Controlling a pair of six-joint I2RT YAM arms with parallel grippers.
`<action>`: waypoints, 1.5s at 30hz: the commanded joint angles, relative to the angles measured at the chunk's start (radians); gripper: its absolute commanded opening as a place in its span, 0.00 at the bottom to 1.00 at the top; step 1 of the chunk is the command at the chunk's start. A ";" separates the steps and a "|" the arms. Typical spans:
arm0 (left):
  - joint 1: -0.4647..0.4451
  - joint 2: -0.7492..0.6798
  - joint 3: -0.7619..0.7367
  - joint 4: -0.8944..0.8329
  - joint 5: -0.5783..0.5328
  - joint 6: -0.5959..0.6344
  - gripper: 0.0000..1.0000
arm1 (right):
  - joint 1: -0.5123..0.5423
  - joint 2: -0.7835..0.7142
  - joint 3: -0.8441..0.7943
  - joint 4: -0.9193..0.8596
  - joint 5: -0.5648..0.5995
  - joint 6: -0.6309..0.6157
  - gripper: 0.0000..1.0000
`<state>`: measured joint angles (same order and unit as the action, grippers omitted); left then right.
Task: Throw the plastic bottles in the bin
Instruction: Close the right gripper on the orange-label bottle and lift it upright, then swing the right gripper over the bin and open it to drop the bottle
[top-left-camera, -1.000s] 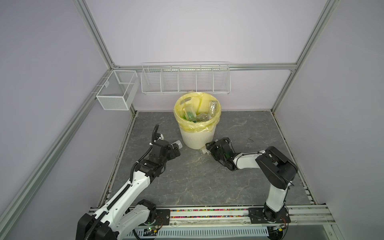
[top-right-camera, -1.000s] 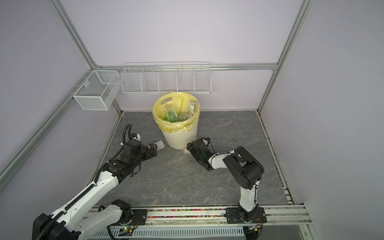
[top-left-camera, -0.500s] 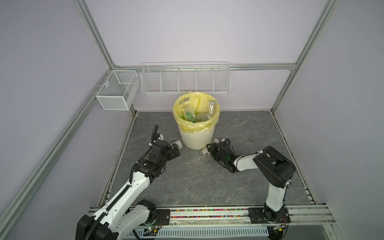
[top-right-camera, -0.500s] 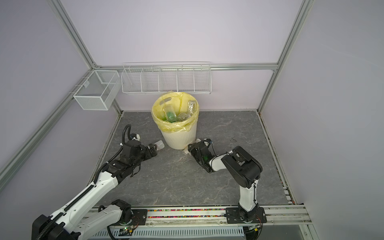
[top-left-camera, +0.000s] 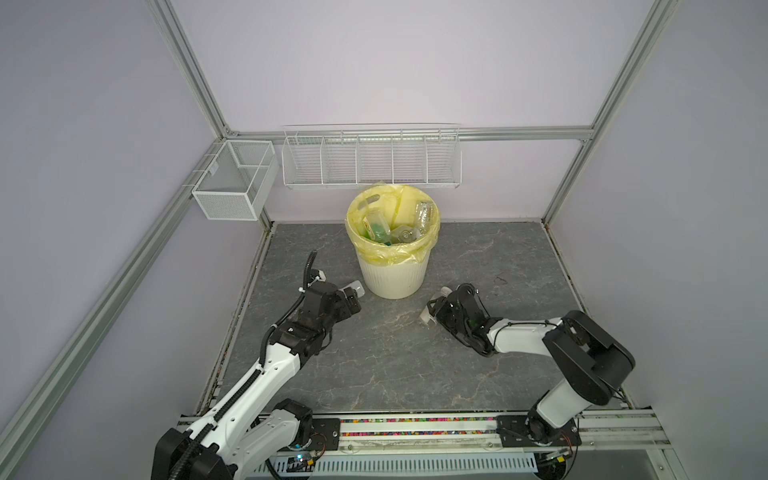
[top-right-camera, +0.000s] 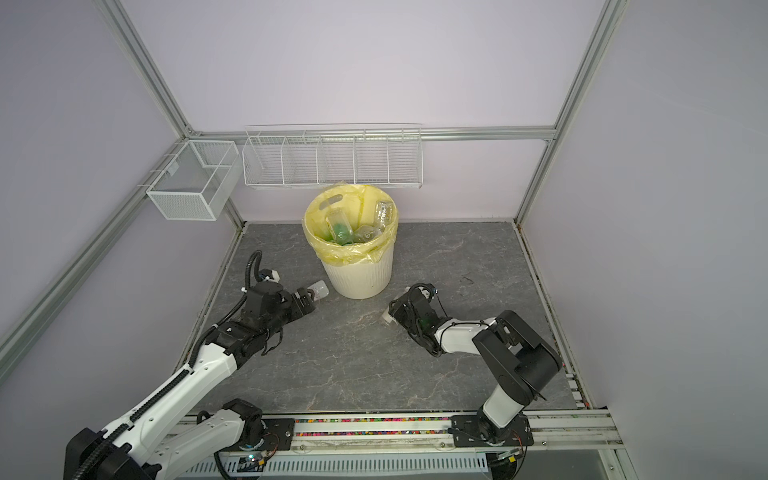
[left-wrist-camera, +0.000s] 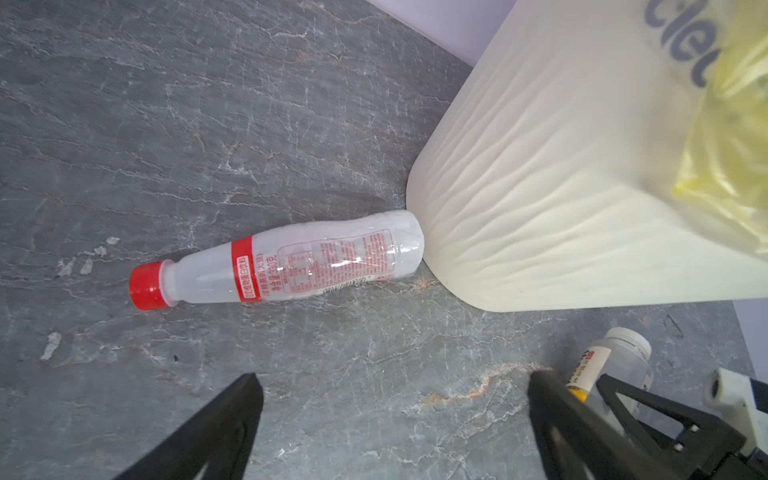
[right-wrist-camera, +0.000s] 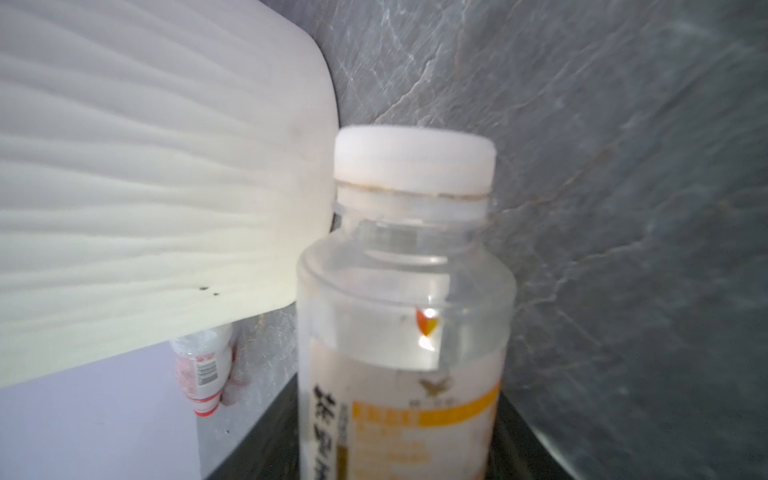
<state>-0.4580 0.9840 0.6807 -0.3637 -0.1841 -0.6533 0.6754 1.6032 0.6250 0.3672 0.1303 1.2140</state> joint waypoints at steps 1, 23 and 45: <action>0.007 0.005 -0.010 0.015 0.006 -0.025 0.99 | -0.004 -0.083 0.006 -0.139 0.004 -0.094 0.54; 0.010 0.056 -0.001 0.048 0.025 -0.082 0.99 | -0.009 -0.763 0.198 -0.692 0.182 -0.530 0.54; 0.016 0.092 -0.018 0.080 0.028 -0.100 0.99 | -0.007 -1.015 0.261 -0.780 0.229 -0.787 0.54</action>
<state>-0.4503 1.0668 0.6804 -0.3058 -0.1486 -0.7406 0.6689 0.6067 0.9039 -0.4229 0.3523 0.4725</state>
